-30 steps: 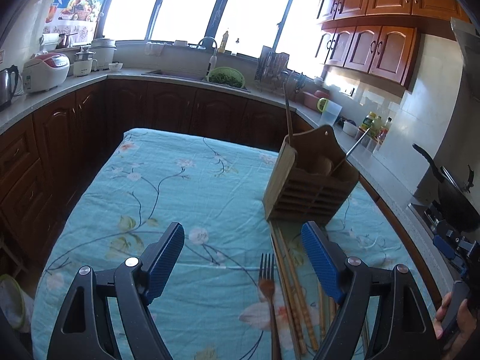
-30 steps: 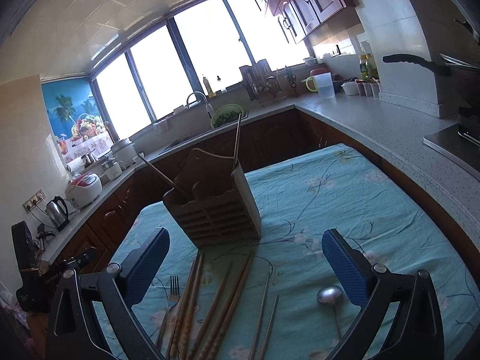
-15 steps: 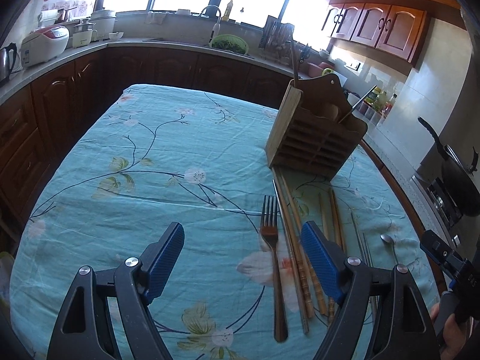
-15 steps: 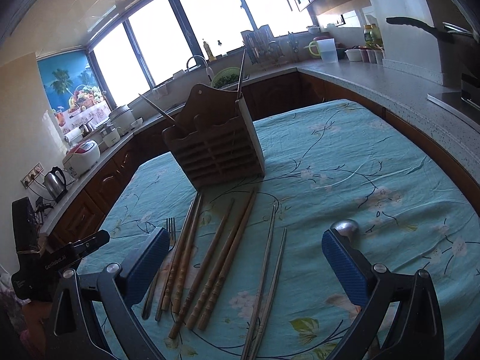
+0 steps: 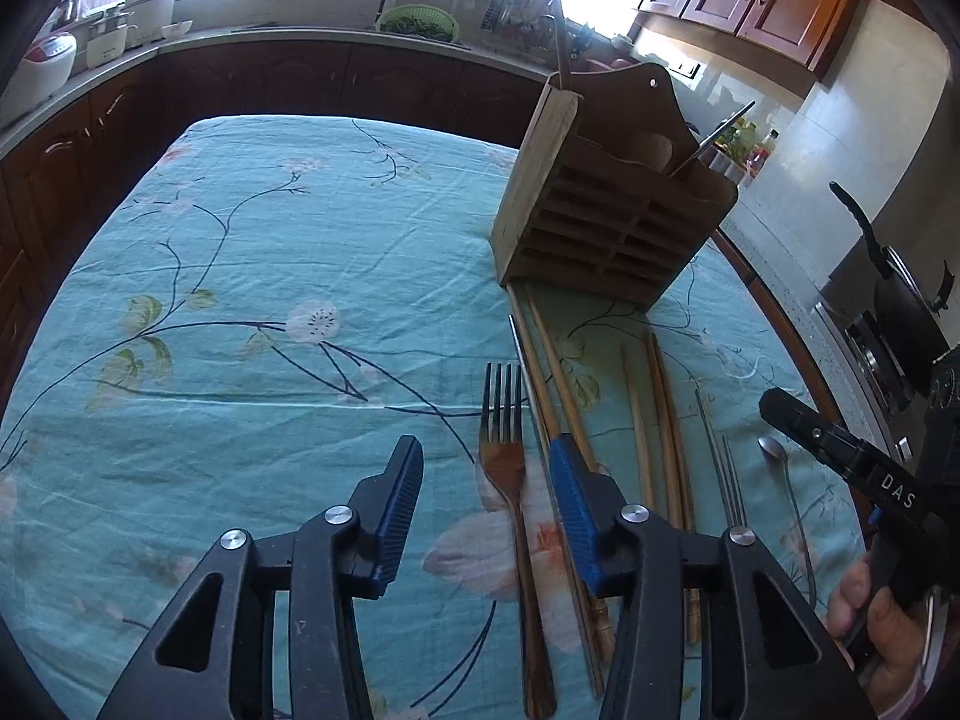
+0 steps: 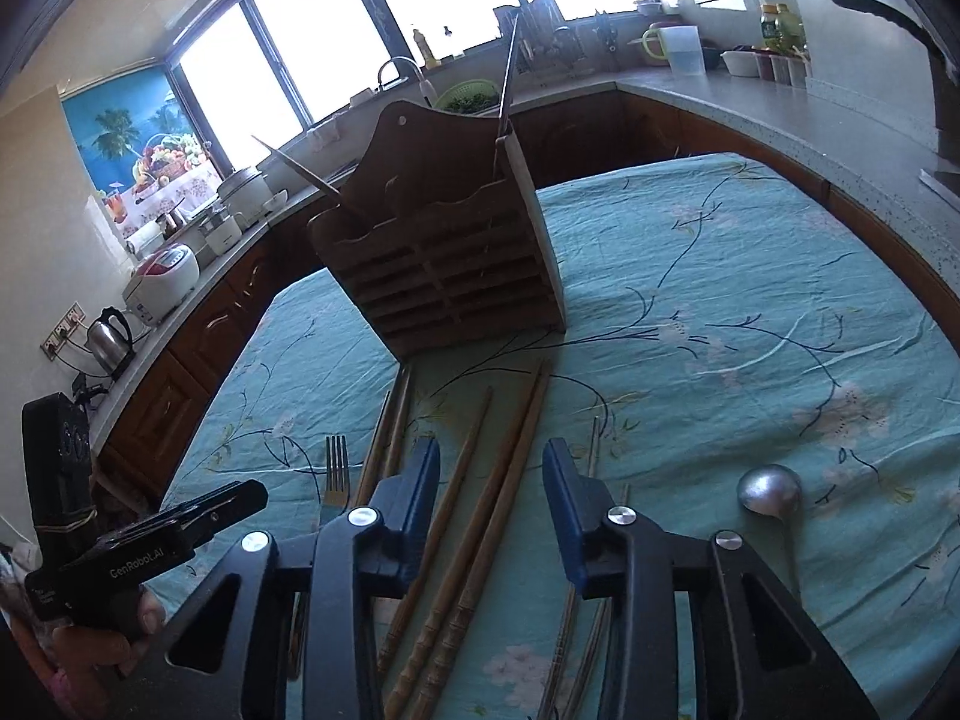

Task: Organize utensils

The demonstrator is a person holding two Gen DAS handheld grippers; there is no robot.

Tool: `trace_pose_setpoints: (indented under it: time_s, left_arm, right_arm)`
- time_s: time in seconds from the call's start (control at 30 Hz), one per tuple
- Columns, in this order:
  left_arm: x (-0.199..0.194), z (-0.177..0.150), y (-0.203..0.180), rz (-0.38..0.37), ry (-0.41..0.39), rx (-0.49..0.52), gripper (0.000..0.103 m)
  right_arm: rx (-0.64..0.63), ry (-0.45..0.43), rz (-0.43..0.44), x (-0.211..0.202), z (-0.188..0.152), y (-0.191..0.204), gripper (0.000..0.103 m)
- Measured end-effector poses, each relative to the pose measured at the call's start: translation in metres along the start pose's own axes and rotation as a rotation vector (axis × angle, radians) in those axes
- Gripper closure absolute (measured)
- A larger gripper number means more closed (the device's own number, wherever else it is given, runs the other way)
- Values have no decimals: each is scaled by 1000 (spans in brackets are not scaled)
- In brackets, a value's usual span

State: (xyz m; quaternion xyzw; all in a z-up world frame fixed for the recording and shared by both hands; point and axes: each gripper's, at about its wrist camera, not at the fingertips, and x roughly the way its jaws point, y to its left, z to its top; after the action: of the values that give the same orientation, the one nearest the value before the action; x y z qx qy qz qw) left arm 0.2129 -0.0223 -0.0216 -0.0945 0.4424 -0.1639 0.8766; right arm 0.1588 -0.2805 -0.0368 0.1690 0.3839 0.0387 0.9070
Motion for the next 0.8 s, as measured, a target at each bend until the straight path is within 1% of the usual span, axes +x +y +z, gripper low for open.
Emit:
trace_pose_setpoints:
  time_s: [0.13, 0.2, 0.23, 0.4, 0.47, 0.53, 0.6, 0.67, 0.73, 0.8]
  left_arm:
    - [19, 12, 1, -11, 35, 16, 66]
    - [29, 16, 1, -12, 56, 25, 66]
    - [32, 18, 1, -15, 62, 29, 66]
    - [53, 25, 0, -17, 86, 47, 67]
    - [63, 28, 0, -13, 97, 52, 68]
    - [75, 30, -1, -14, 110, 57, 73]
    - [80, 33, -3, -15, 100, 70, 74]
    - [86, 37, -4, -20, 101, 77, 77]
    - [91, 39, -5, -24, 103, 82, 83]
    - [94, 40, -7, -21, 99, 98, 85]
  right_arm:
    - [-8, 65, 4, 32, 8, 5, 76]
    - [-2, 107, -8, 54, 12, 5, 77]
    - [-2, 107, -8, 54, 12, 5, 78]
    - [12, 173, -31, 85, 16, -1, 82]
    - [7, 178, -60, 92, 19, -3, 84]
    - [12, 179, -61, 95, 22, -6, 87]
    - [10, 181, -68, 99, 25, -7, 87]
    - [3, 180, -74, 103, 29, -7, 87]
    - [-10, 178, -82, 107, 32, -6, 87]
    - [-31, 173, -93, 109, 32, -3, 87]
